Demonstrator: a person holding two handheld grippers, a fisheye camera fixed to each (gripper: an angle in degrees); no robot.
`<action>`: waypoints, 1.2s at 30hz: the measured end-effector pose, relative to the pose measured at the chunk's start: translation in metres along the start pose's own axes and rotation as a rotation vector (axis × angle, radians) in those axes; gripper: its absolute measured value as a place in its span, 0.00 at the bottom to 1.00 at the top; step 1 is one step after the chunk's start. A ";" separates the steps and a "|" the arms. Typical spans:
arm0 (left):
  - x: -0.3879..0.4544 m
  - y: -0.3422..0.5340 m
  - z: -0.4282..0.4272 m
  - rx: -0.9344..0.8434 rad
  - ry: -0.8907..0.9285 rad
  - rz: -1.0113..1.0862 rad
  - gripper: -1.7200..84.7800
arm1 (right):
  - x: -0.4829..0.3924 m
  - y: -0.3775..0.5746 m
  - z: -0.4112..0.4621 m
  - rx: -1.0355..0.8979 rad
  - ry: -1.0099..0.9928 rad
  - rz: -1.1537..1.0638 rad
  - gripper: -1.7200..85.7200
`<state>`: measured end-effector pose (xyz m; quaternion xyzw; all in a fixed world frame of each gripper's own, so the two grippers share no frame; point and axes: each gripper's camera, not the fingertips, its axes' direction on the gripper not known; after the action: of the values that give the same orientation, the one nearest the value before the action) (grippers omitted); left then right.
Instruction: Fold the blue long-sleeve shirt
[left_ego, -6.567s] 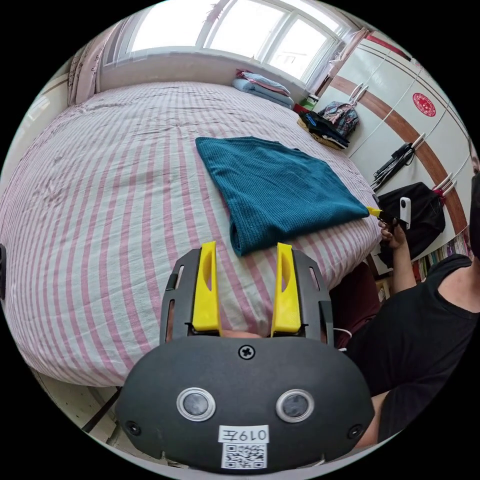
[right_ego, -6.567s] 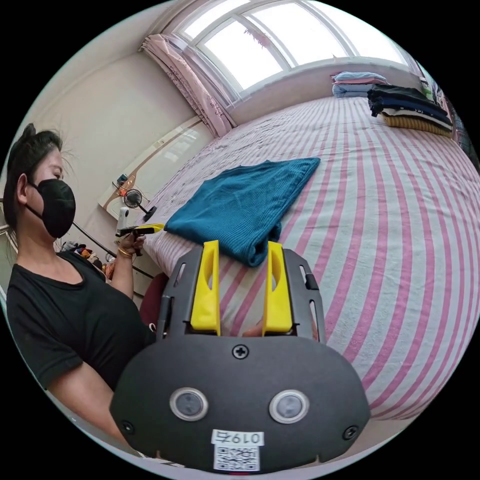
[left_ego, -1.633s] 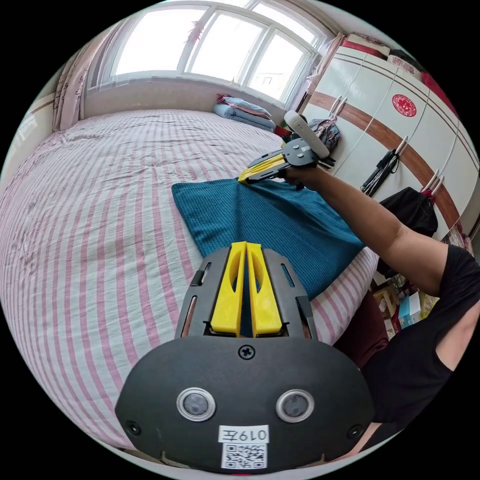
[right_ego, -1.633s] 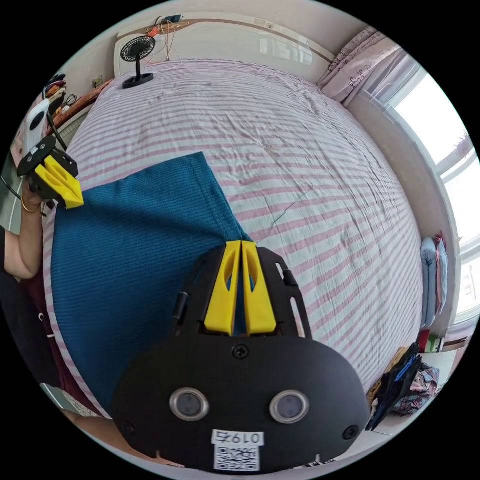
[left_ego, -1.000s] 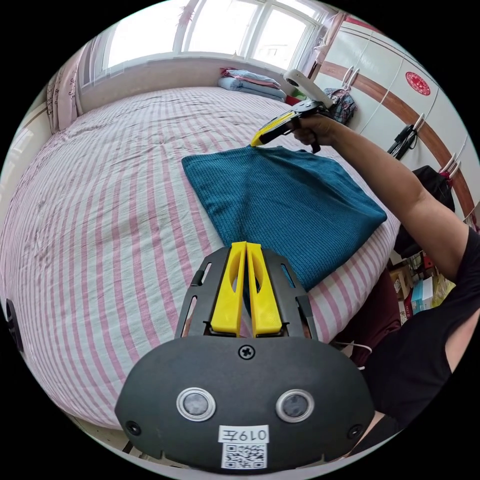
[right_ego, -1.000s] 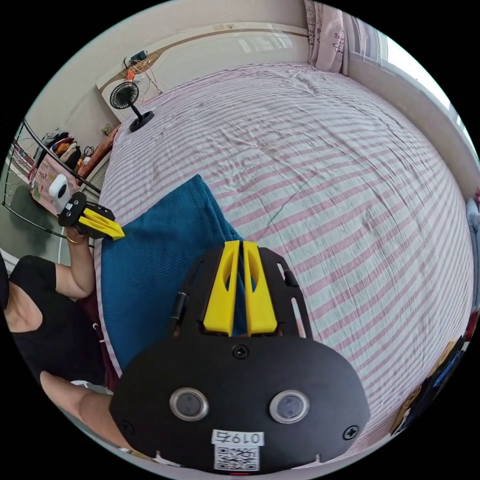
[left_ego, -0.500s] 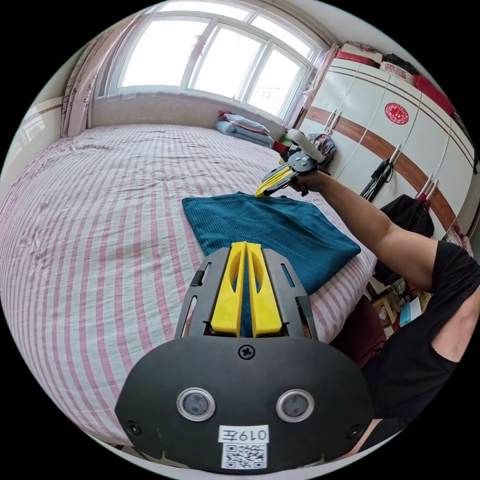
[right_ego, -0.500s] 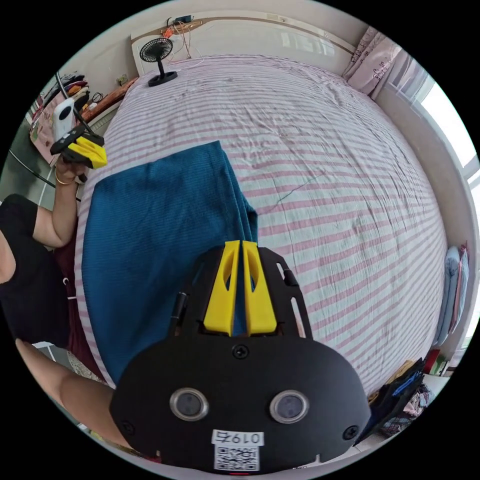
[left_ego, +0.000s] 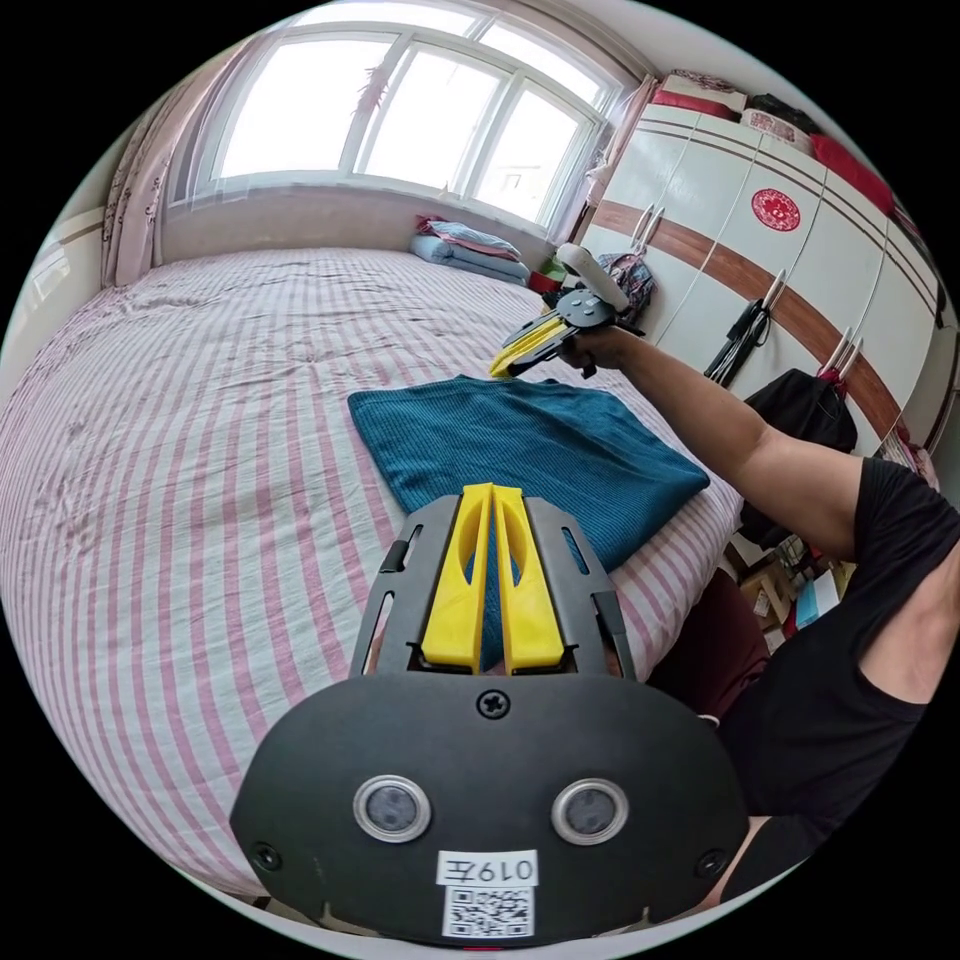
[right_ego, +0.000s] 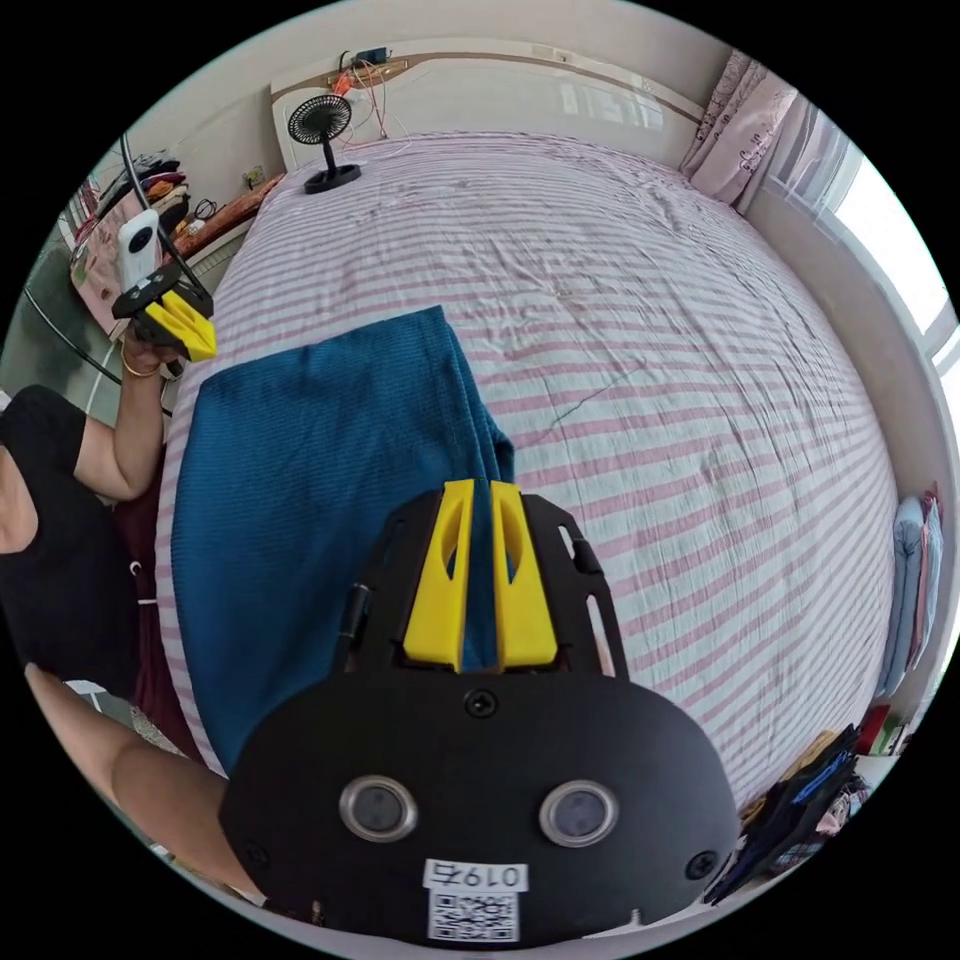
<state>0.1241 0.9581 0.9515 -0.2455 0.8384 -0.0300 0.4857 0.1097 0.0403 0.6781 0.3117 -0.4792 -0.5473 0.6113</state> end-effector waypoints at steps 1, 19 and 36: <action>0.000 0.000 0.000 -0.001 0.000 0.001 0.03 | -0.001 0.001 0.004 -0.012 -0.011 -0.006 0.08; 0.004 -0.001 -0.001 0.007 -0.002 0.002 0.03 | 0.002 0.029 0.033 -0.084 0.018 0.003 0.01; 0.020 -0.019 0.052 -0.274 -0.134 0.046 0.03 | 0.010 0.107 0.057 -0.023 0.035 0.075 0.09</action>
<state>0.1666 0.9424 0.9140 -0.2918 0.8057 0.1120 0.5032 0.0963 0.0610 0.7967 0.2960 -0.4734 -0.5239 0.6433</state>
